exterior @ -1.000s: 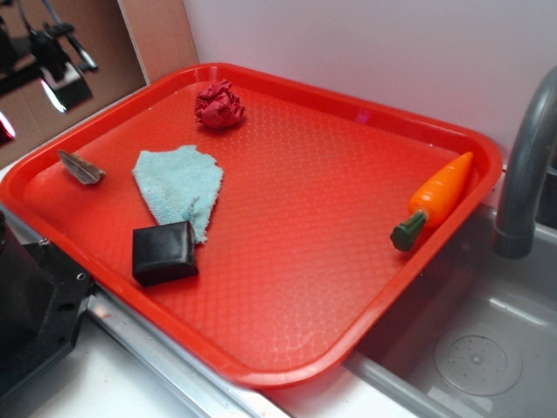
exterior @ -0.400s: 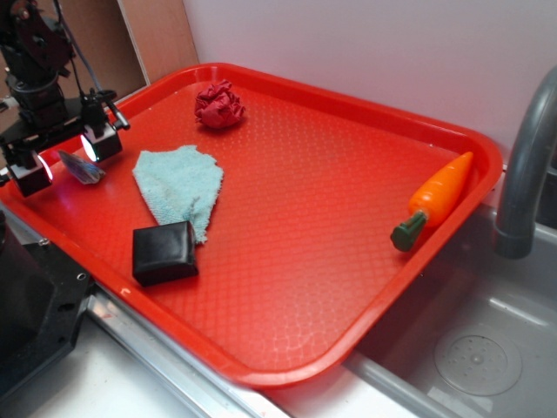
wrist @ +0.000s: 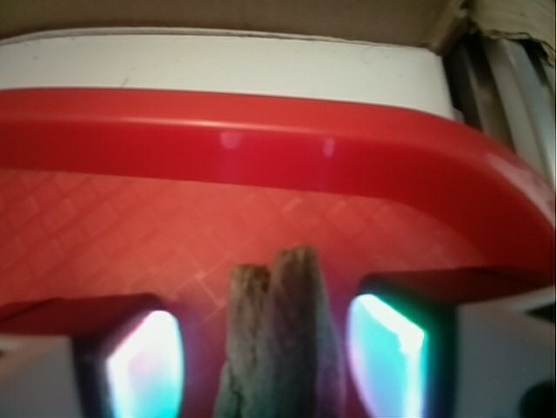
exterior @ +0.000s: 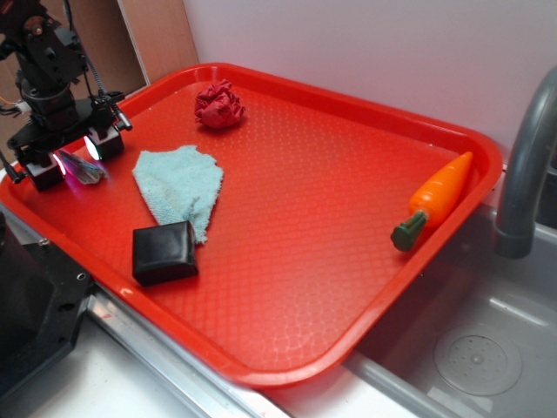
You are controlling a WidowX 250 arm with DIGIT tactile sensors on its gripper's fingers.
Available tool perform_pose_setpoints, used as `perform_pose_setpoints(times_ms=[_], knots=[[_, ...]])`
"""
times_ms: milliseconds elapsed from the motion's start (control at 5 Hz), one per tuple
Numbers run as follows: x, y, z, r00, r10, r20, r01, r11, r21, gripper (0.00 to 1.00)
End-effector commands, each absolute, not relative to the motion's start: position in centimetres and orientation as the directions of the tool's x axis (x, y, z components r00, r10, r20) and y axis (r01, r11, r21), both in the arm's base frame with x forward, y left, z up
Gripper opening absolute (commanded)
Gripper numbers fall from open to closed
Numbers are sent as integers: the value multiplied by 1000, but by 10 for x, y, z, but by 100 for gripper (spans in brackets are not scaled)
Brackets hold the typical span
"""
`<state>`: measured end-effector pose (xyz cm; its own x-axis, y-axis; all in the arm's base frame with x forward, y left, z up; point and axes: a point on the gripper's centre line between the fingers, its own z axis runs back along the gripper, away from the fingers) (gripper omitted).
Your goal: Grab the wood chip.
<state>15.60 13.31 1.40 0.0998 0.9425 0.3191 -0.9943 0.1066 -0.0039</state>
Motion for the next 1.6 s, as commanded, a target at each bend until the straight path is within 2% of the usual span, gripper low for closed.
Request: perform_pose_setpoints(times_ms=[0,200,400,600,800,1000,1200,1400], knots=[[153,127,35,214,934,286,-974,225,-6,0],[162,112,72,453,874,175,-889,458,16,0],[169,90,106,654,746,124,-747,663,-49,0],[171,57,137,818,570,78,-562,821,-102,0],[167,20,167,915,395,86,-387,917,-97,0],[157,-10,191,961,262,94,-250,960,-123,0],[144,-28,206,964,235,124,-219,967,-133,0],[146,-29,205,961,247,122,-234,966,-111,0]])
